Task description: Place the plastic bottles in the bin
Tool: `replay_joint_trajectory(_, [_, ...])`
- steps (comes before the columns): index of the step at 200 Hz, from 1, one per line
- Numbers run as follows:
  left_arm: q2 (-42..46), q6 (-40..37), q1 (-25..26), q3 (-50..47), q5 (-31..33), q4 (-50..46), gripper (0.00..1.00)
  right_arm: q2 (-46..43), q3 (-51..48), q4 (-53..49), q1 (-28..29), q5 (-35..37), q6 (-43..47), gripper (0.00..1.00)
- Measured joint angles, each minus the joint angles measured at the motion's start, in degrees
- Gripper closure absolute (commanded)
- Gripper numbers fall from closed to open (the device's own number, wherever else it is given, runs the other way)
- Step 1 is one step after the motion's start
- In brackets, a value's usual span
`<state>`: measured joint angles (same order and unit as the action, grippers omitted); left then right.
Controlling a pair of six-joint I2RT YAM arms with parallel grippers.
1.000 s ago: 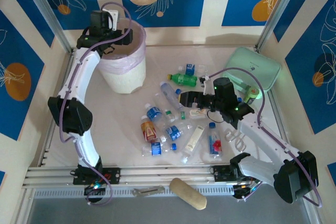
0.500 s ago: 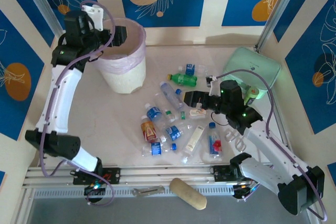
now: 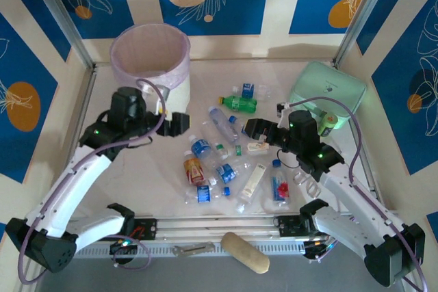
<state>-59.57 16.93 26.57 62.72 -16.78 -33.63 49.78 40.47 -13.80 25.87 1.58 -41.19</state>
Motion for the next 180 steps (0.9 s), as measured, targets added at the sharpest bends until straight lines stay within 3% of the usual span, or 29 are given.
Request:
replay_joint_trajectory(66, [5.33,7.67,12.31,-21.9,-1.18,2.91,0.0,1.11,-0.9,0.52,-1.14,2.58,-2.89,0.01])
replay_joint_trajectory(123, [1.97,16.46,17.35,-23.78,10.71,2.78,0.0,1.09,-4.66,1.64,-1.07,2.67,-6.71,0.01])
replay_joint_trajectory(180, [-7.32,25.07,23.52,-24.79,19.1,5.84,0.01,-1.66,-6.95,2.84,-0.37,4.04,-7.74,0.01])
